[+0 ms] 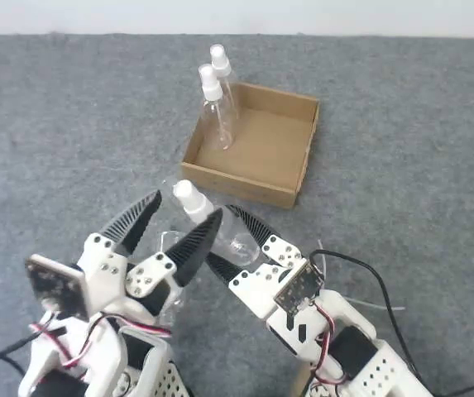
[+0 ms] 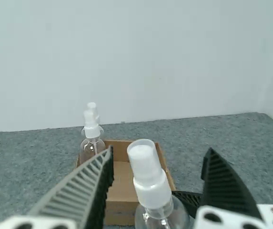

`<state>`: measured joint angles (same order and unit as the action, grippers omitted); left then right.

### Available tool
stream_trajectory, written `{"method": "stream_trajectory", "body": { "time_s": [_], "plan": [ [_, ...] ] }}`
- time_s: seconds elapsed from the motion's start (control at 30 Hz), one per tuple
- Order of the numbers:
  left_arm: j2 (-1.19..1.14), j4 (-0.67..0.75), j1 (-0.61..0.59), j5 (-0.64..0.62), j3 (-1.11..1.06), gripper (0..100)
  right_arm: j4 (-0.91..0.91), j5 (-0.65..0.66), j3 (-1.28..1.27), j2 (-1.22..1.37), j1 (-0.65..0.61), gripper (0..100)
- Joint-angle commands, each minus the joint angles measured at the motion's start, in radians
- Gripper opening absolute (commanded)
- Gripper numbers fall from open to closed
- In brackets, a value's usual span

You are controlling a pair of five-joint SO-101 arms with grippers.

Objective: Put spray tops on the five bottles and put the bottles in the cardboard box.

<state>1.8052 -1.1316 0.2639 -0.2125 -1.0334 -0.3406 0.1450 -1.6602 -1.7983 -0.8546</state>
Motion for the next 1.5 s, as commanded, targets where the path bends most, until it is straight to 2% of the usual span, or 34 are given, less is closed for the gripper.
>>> {"method": "stream_trajectory", "body": {
  "time_s": [0.0, 0.73, 0.93, 1.03, 1.47],
  "plan": [
    [0.018, 0.002, -0.028, -0.025, 0.056, 28, 0.008, 0.014, -0.021, -0.015, 0.016, 1.7],
    [0.02, 0.003, -0.041, -0.041, 0.059, 28, 0.008, 0.014, -0.021, -0.016, 0.053, 1.7],
    [0.02, 0.054, -0.279, -0.172, 0.071, 28, 0.008, 0.014, -0.021, -0.016, 0.053, 1.7],
    [0.02, 0.075, -0.358, -0.218, 0.064, 28, 0.008, 0.014, -0.021, -0.016, 0.053, 1.7],
    [0.02, 0.341, -0.374, -0.222, -0.182, 28, 0.022, 0.012, 0.018, -0.019, 0.033, 1.7]
  ]
}}
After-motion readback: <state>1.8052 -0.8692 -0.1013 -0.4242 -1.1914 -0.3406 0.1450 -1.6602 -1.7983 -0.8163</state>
